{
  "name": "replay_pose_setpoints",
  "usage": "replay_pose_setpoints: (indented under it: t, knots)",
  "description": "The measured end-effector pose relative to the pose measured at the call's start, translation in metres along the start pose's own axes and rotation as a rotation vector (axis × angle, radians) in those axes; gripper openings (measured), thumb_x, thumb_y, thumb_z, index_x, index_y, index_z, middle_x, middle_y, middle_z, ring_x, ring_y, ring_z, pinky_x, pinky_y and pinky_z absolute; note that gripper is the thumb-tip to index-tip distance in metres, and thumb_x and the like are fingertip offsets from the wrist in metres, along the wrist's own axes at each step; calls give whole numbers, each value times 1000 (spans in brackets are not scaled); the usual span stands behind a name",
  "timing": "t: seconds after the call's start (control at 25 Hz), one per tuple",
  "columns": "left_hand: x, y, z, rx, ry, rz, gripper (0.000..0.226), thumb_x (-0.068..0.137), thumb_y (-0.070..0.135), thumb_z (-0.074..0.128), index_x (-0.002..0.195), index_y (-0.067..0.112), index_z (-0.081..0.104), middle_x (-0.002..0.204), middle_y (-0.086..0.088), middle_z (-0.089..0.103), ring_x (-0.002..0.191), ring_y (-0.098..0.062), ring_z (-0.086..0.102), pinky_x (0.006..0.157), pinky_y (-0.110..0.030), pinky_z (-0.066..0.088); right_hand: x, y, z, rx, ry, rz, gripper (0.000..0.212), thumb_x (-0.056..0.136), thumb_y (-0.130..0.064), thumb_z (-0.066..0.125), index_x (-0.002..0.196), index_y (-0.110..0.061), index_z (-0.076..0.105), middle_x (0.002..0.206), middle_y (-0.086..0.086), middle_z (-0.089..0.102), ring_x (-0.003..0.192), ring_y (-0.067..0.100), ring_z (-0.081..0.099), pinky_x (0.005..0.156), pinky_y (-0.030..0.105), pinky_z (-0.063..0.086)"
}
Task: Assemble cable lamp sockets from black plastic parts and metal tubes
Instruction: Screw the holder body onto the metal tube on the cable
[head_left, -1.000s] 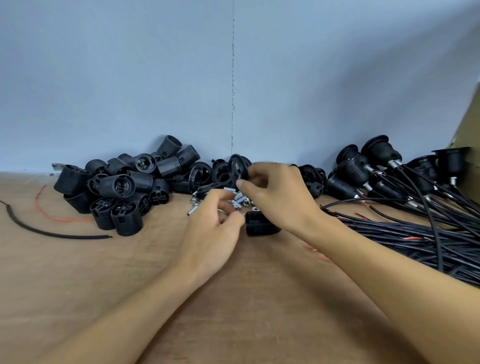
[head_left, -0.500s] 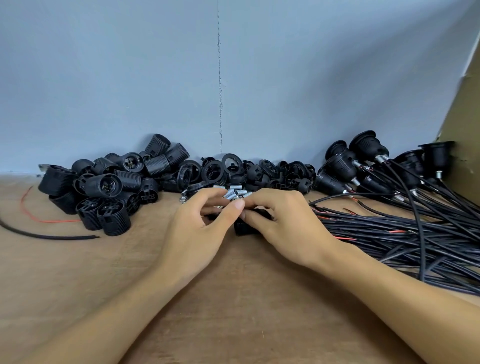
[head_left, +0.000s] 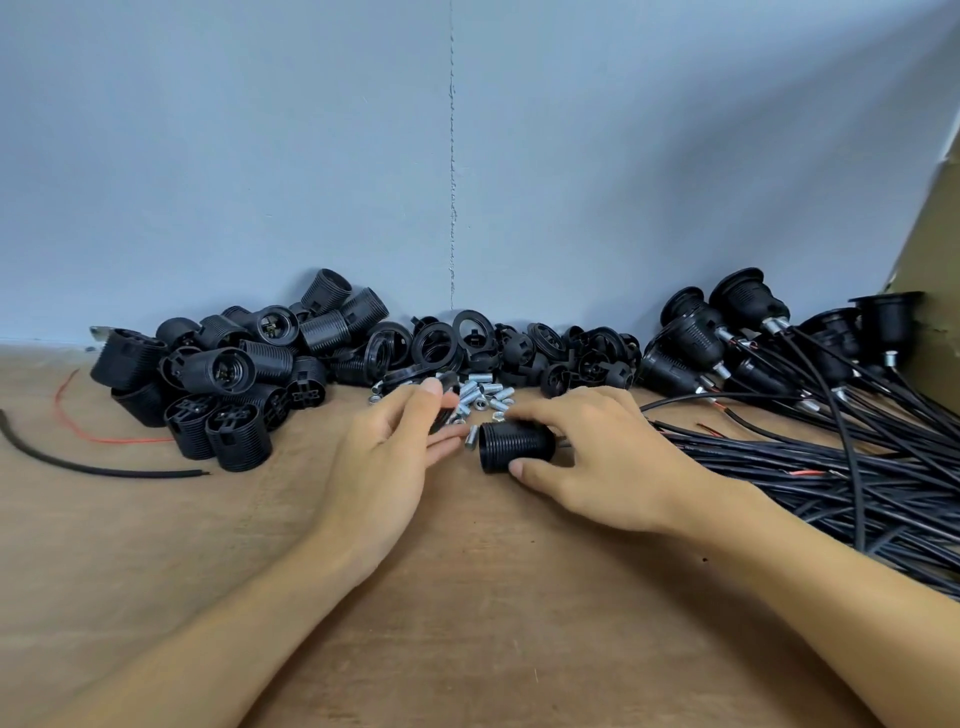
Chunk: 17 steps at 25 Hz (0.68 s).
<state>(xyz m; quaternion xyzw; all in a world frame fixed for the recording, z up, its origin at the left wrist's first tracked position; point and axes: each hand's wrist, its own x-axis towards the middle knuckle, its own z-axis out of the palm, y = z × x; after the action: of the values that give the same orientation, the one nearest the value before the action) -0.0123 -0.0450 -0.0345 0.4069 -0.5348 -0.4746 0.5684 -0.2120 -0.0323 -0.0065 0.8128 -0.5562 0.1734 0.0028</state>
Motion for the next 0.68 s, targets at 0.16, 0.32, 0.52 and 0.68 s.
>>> replay_pose_setpoints:
  t: [0.16,0.32,0.52,0.68]
  knots:
    - [-5,2,5,-49,-120,-36,29,109,17,42,116,22,69,115,3,76,113,-13,70,103,-34,53,-2,5,1,157,76,-19,50,86,-56,65,131,-33,60,116,-16,69,109,7,60,105,37,41]
    - [-9,3,1,140,-129,16,20,89,29,65,108,29,70,111,10,75,109,-7,69,106,-42,49,-3,6,3,243,135,-50,49,88,-51,67,133,-32,60,124,-16,67,113,2,59,100,34,48]
    - [-5,3,-7,126,-194,-61,57,75,32,74,130,36,60,115,8,75,107,-11,72,108,-43,49,-2,14,1,326,131,-67,47,90,-42,70,134,-31,59,123,-17,64,113,-3,57,97,20,45]
    - [-3,4,-10,172,-269,-57,60,78,33,73,137,38,60,127,11,71,117,-3,66,112,-41,45,-3,17,1,363,126,-67,48,89,-42,71,134,-32,60,123,-19,65,113,-9,55,93,9,42]
